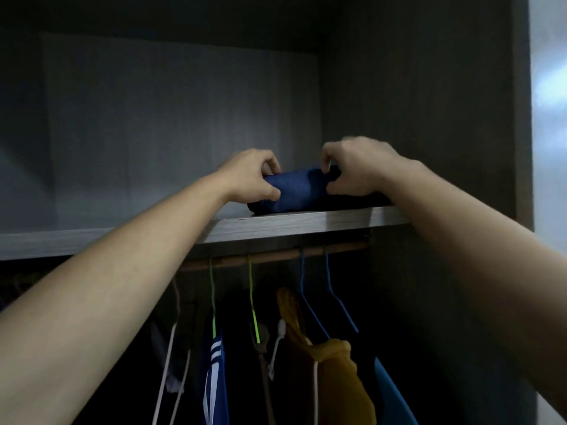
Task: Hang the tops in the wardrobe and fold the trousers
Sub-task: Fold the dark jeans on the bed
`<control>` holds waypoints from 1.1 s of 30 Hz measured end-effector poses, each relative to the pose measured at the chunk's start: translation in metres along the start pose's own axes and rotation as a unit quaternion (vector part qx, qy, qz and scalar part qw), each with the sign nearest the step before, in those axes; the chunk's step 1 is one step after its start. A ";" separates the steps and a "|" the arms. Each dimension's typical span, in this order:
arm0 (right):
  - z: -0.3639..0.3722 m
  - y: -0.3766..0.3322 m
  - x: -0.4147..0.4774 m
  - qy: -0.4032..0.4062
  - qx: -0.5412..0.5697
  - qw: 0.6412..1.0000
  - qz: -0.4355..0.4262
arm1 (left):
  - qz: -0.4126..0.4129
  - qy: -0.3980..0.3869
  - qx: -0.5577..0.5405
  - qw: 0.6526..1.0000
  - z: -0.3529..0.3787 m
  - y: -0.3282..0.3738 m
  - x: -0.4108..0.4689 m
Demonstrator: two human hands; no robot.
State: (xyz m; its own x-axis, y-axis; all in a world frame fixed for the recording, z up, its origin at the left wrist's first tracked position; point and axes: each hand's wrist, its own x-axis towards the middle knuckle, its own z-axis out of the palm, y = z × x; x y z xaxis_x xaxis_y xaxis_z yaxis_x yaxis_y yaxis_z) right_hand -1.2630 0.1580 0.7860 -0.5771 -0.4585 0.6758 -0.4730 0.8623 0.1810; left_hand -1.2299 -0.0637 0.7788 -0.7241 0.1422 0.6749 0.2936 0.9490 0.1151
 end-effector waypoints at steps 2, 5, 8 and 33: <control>0.013 -0.002 0.009 -0.055 0.010 0.998 0.009 | 0.010 0.042 0.138 0.989 0.006 0.002 0.008; 0.038 0.002 0.027 -0.076 0.000 0.997 0.006 | 0.028 0.007 0.248 0.968 0.021 -0.002 0.022; 0.055 0.010 0.049 -0.140 0.009 0.990 0.006 | 0.023 -0.127 0.262 0.956 0.027 -0.009 0.040; 0.030 0.004 -0.042 0.097 0.067 0.986 0.116 | 0.018 0.110 0.220 0.969 -0.007 -0.013 -0.038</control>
State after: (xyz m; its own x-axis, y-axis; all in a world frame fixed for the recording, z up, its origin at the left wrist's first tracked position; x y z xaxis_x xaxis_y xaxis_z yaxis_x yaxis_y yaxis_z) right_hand -1.2607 0.1744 0.7369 -0.5480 -0.1905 0.8145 -0.4334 0.8975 -0.0817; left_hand -1.2015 -0.0830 0.7572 -0.5540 0.1597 0.8170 -0.0137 0.9795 -0.2008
